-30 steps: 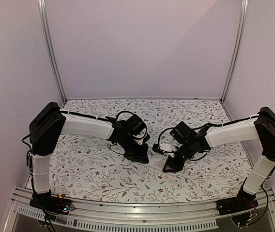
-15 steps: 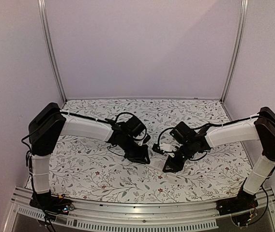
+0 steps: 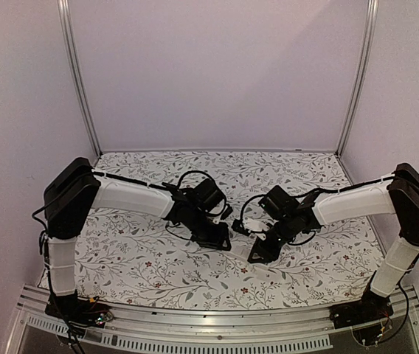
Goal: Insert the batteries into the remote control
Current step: Load the battery cover onto the remote control without the battery cover.
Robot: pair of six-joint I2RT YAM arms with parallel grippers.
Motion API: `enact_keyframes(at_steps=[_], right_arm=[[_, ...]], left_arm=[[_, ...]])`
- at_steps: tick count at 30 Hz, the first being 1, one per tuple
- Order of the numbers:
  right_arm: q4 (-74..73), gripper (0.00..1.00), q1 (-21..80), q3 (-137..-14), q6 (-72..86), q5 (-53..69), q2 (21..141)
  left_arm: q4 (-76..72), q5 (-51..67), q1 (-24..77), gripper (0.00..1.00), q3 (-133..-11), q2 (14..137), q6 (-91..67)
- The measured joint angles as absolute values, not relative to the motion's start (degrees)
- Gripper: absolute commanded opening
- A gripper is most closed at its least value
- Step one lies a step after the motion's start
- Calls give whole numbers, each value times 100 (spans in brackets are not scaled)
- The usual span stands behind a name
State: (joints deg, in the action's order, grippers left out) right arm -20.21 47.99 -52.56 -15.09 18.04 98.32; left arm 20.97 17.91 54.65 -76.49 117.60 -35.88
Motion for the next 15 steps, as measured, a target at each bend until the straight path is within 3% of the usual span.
enact_keyframes(at_steps=[15], right_arm=[[-2021,14,4801,-5256,-1509,1806,9832]], left_arm=[[2180,1422,5561,32,-7717,11760,-3420]])
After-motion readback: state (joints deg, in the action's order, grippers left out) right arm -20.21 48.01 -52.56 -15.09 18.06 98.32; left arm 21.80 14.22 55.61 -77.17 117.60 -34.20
